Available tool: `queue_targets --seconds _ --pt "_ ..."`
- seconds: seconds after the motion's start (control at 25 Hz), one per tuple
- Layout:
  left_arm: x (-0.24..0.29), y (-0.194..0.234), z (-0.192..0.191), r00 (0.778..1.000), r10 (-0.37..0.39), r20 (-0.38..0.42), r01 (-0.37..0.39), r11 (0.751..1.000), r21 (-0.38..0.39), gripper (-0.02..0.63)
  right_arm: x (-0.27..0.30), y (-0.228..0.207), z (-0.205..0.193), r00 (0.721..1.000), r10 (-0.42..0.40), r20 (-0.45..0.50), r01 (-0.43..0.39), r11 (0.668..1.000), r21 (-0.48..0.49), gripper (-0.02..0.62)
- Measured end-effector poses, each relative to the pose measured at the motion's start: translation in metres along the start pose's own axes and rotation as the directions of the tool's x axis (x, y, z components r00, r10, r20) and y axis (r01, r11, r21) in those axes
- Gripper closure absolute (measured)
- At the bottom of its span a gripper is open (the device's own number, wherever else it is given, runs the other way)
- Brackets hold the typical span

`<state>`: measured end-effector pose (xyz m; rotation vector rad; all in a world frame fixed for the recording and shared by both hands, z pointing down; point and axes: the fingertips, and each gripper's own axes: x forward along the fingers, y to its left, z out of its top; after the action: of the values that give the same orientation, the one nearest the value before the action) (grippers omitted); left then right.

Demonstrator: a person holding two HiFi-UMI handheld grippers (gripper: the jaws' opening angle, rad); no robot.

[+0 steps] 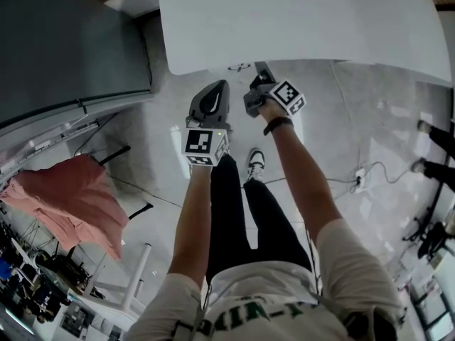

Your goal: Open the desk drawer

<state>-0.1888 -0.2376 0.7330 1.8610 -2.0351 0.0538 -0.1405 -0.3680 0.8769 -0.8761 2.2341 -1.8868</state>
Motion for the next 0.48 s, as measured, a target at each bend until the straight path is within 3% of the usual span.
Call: queue_targets --seconds 0.24,0.48 --pt "0.000 0.008 -0.013 1.000 0.005 -0.008 -0.005 1.000 -0.020 0.614 0.023 -0.002 0.000 0.999 0.046 0.022 -0.047 0.997 0.056 0.442" --pt "-0.001 0.010 -0.014 1.000 0.011 -0.005 -0.011 0.999 -0.036 0.614 0.029 0.003 -0.001 0.997 0.082 0.002 -0.082 0.993 0.084 0.559"
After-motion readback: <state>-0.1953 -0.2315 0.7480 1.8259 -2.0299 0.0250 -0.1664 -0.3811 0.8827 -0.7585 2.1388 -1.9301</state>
